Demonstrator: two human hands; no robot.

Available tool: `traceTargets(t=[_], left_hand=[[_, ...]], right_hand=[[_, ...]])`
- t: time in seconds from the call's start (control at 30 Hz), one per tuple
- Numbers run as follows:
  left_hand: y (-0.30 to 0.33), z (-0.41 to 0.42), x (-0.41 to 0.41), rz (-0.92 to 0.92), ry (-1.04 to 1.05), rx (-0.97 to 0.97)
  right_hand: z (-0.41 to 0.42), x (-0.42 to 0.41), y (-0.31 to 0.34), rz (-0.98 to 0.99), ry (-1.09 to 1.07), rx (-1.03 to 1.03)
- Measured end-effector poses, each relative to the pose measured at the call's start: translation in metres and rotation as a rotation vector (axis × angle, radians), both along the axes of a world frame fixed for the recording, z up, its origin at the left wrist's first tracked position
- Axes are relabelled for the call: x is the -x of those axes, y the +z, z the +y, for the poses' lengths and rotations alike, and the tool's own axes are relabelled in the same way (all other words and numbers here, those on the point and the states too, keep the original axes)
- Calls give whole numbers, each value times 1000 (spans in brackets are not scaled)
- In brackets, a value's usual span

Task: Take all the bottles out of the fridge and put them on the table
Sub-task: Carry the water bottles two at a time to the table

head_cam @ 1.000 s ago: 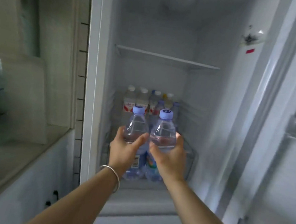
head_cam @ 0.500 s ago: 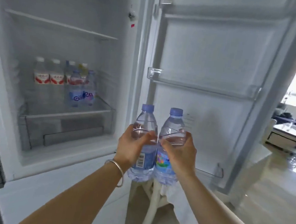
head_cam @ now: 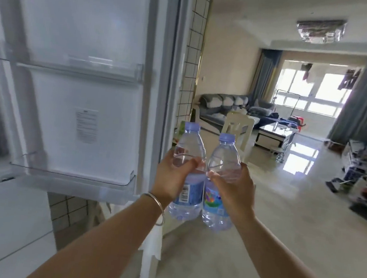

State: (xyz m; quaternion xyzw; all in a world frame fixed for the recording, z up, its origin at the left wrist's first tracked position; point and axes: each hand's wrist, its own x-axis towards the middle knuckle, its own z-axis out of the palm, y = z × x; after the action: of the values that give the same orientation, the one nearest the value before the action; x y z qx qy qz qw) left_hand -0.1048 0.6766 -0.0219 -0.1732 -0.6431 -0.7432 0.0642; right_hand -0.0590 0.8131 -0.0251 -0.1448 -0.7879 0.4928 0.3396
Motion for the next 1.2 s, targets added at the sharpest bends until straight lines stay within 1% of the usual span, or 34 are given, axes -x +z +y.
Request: traceTargets(t=[0.2, 0.3, 0.4, 0.57, 0.67, 0.77, 0.9, 1.07, 1.2], left_hand=[[-12, 104, 25, -58, -42, -21], [-21, 141, 50, -101, -37, 21], [-27, 174, 84, -119, -5, 47], [-24, 218, 171, -133, 32, 13], [-19, 240, 228, -174, 47, -35], [-21, 258, 284, -183, 86, -36], [-35, 269, 348, -213, 187, -38], [-58, 268, 443, -243, 314, 22], [-68, 260, 514, -212, 491, 72]], right_hand=[[101, 11, -5, -75, -117, 41], [137, 37, -11, -92, -142, 42], [168, 77, -16, -89, -159, 89], [211, 166, -12, -99, -127, 59], [232, 227, -6, -126, -93, 15], [249, 286, 0, -120, -73, 33], [263, 357, -8, -128, 15, 69], [271, 464, -26, -181, 150, 124], [270, 554, -29, -218, 308, 74]])
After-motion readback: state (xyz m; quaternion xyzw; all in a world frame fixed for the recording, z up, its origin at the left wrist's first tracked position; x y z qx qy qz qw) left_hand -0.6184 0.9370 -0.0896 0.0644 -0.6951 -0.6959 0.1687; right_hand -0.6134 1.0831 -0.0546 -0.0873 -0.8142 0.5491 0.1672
